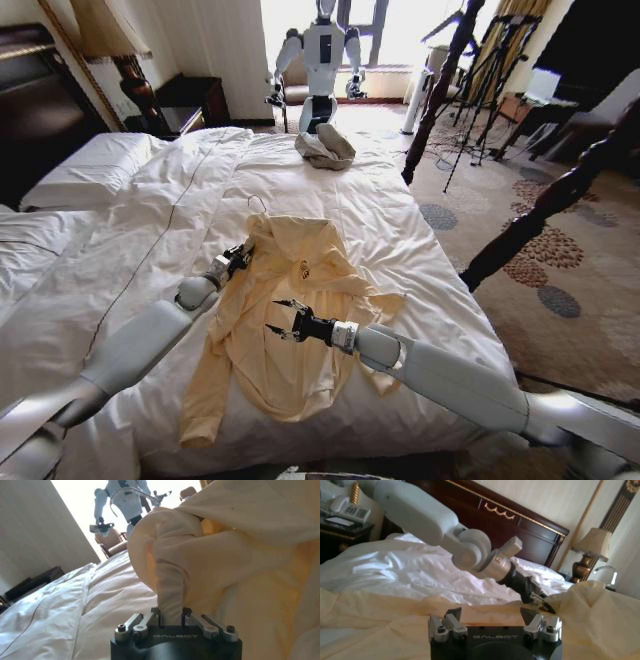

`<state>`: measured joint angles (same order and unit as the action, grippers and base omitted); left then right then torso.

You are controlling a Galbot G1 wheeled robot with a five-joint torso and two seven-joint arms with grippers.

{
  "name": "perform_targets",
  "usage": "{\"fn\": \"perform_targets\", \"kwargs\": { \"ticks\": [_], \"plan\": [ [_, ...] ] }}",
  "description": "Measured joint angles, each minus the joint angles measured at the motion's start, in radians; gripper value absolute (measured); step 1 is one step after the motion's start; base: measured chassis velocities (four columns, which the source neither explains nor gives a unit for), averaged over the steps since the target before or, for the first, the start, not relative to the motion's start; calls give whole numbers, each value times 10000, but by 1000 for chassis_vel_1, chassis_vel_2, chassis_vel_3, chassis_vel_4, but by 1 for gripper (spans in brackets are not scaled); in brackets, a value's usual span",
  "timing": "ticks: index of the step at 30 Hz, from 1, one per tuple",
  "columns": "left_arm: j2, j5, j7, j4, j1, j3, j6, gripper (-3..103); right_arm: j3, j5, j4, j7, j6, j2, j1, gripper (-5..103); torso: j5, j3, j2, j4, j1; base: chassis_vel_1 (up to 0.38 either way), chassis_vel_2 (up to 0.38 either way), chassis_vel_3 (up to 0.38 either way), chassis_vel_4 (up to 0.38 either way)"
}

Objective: Pick up the clothes from the bed and hang them on the clothes hanger.

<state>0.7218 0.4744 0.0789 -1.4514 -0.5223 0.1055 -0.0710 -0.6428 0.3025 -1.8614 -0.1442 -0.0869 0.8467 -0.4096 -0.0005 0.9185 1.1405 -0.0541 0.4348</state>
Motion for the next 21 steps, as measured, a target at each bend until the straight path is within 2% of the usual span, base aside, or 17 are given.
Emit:
{"fn": "perform_targets", "kwargs": {
  "ticks": [2,3,4,5,6,7,9,12,13,16,17,18,21],
  "plan": [
    [41,156,71,-51,-33,-261,207,22,657,451,-406,25,-132,-443,-173,86,2,1,0,-2,1,0,0,0,0],
    [41,156,71,-51,-33,-261,207,22,657,451,-406,25,-132,-443,-173,86,2,1,0,-2,1,0,0,0,0],
    [39,182,74,-108,-52,-361,268,22,923,673,-556,31,-157,-617,-221,91,1,0,0,-3,1,0,0,0,0],
    [-21,192,69,-258,-92,-571,402,22,1508,1212,-889,32,-212,-992,-292,96,1,0,0,-5,0,0,0,0,0],
    [-21,192,69,-258,-92,-571,402,22,1508,1212,-889,32,-212,-992,-292,96,1,0,0,-5,0,0,0,0,0],
    [-146,192,39,-425,-119,-760,502,22,2093,1789,-1172,25,-242,-1307,-343,99,2,0,0,-6,0,0,0,0,0],
    [-227,193,27,-523,-122,-875,552,22,2462,2154,-1329,4,-249,-1509,-381,100,1,0,0,-5,0,0,0,0,0],
    [-605,187,-14,-799,-116,-1281,760,22,3780,3279,-1835,-349,-352,-2168,-596,100,1,0,0,-4,0,0,0,0,0],
    [-605,187,-14,-799,-116,-1281,760,22,3780,3279,-1835,-349,-352,-2168,-596,100,1,0,0,-4,0,0,0,0,0],
    [-1223,146,-80,-1209,-66,-1881,963,22,5585,5240,-2571,-635,-322,-3086,-808,100,3,0,0,-2,0,0,0,0,0],
    [-1372,131,-95,-1308,-50,-1978,1020,22,5842,5700,-2709,-546,-322,-3322,-719,100,3,0,0,-4,0,0,0,0,0],
    [-1372,131,-95,-1308,-50,-1978,1020,22,5842,5700,-2709,-546,-322,-3322,-719,100,3,0,0,-4,0,0,0,0,0],
    [-1934,145,-116,-1789,29,-2290,1150,22,6577,7013,-2994,-114,-388,-4071,-96,100,2,0,0,-2,0,0,0,0,0]
  ]
}}
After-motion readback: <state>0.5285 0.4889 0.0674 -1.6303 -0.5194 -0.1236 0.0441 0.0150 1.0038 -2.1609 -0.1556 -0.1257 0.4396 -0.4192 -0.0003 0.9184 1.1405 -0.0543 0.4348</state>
